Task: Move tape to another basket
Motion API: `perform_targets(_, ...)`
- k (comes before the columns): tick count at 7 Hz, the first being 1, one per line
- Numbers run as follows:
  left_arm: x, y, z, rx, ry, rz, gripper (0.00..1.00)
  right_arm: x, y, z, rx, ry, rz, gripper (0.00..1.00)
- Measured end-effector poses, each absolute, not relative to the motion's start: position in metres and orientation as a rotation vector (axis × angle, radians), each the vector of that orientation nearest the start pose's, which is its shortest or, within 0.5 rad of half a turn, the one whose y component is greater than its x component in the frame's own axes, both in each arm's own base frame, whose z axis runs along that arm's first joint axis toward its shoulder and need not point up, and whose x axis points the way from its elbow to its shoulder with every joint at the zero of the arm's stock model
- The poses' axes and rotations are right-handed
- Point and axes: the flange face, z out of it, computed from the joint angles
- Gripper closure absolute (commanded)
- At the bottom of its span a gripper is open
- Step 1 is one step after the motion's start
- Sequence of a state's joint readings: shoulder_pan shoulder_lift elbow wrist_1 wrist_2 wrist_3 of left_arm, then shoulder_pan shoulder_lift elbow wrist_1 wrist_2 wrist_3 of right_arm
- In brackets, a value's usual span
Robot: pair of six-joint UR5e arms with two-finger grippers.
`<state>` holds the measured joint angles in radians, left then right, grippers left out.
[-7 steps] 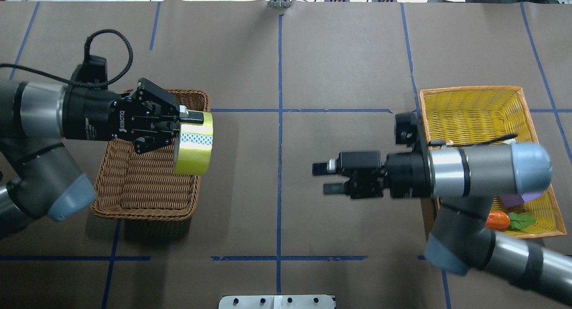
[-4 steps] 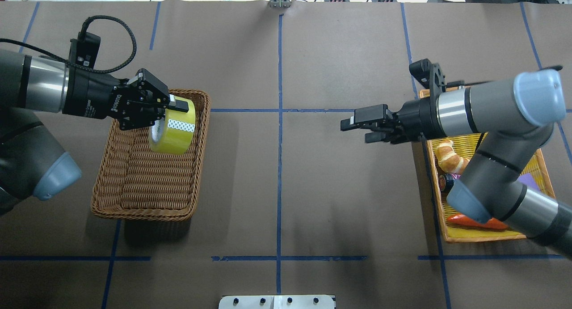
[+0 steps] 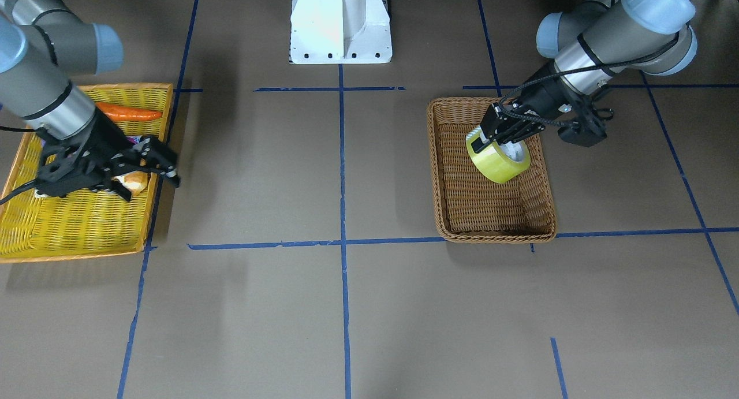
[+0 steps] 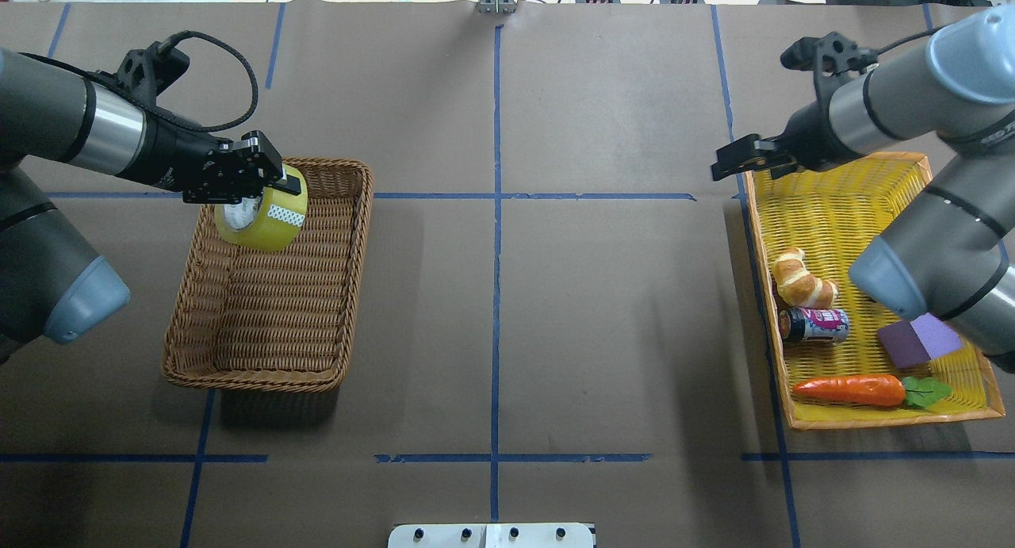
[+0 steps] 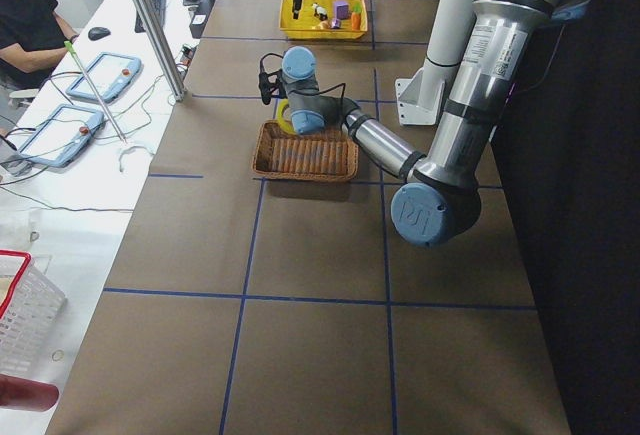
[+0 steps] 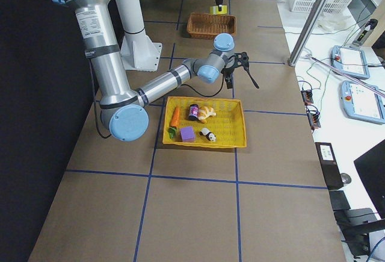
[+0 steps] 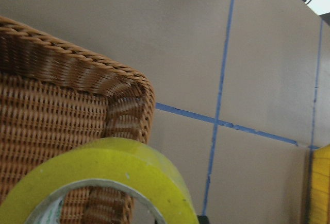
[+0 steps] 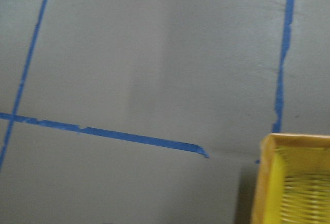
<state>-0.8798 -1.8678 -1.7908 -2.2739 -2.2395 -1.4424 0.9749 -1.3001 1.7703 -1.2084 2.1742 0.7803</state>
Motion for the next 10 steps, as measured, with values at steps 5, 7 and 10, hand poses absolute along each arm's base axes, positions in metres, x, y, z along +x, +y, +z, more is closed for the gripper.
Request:
perform_targets(5,0.41,-0.423,0.334,0.043,1.014,-0.134,1.0,-0.139,-0.58,0.43,0.156,-0.825,-0.173,0.0)
perform_targets(7,0.398,-0.411,0.325,0.042,0.927,-0.09,1.0,-0.128,-0.583,0.437,0.147,-0.832,-0.159,0.0)
perform_targets(10,0.404,-0.415,0.342,0.038,0.854,-0.086,0.0,-0.105,-0.59,0.454,0.153,-0.83,-0.175,0.0)
